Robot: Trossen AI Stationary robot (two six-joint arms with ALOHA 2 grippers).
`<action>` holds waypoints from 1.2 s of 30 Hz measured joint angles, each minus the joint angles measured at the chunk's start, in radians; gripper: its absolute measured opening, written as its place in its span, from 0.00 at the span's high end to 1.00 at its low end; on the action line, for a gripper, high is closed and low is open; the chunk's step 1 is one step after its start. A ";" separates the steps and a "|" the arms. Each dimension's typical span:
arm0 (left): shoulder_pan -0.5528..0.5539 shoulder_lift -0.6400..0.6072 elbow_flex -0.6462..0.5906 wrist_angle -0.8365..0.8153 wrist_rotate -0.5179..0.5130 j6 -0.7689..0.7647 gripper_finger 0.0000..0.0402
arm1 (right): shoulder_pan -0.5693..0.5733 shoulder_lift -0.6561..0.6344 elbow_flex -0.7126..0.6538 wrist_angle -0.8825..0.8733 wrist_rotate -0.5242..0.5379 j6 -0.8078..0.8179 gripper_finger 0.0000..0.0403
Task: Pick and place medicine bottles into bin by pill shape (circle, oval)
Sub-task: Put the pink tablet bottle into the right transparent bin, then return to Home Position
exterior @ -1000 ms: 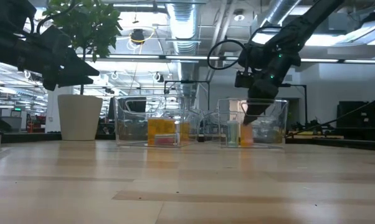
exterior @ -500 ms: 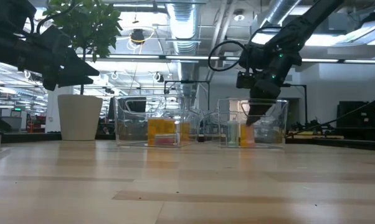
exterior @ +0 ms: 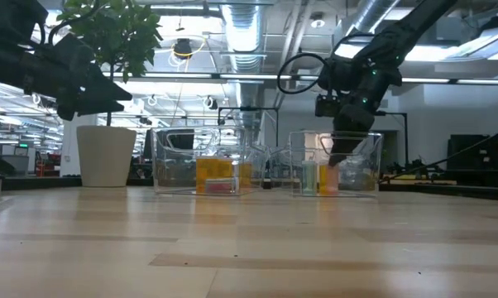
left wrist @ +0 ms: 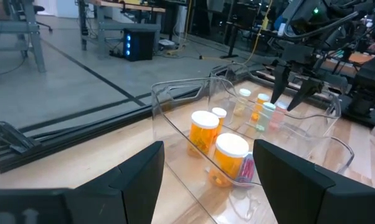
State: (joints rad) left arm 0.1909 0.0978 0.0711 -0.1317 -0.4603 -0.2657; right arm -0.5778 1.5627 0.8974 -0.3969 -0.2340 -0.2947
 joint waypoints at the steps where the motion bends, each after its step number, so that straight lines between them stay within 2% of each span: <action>1: 0.000 0.000 -0.001 0.004 0.000 0.000 0.40 | 0.000 -0.006 0.001 -0.007 0.000 0.000 0.51; 9: 0.000 0.000 -0.003 0.045 -0.001 0.020 0.40 | 0.000 -0.008 0.124 -0.180 -0.002 -0.002 0.52; 13: 0.000 0.000 0.003 0.126 0.011 0.045 0.40 | -0.002 -0.048 0.205 -0.271 -0.021 -0.018 0.51; 17: 0.000 0.000 0.087 0.095 0.044 0.075 0.40 | -0.021 -0.185 0.238 -0.302 -0.101 -0.025 0.50; 21: 0.000 0.001 0.179 0.008 0.107 0.083 0.40 | -0.057 -0.394 0.223 -0.305 -0.169 -0.018 0.51; 24: 0.000 0.000 0.197 -0.010 0.143 0.085 0.40 | -0.066 -0.562 0.125 -0.231 -0.194 0.022 0.52; 29: 0.000 0.000 0.153 -0.009 0.154 0.079 0.40 | -0.063 -0.842 -0.153 -0.041 -0.198 0.120 0.53; 36: 0.001 0.000 0.135 -0.008 0.248 0.036 0.40 | -0.025 -1.110 -0.495 0.331 -0.196 0.317 0.53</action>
State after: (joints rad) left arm 0.1917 0.0982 0.2064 -0.1392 -0.2125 -0.2295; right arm -0.6031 0.4525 0.4026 -0.0660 -0.4300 0.0222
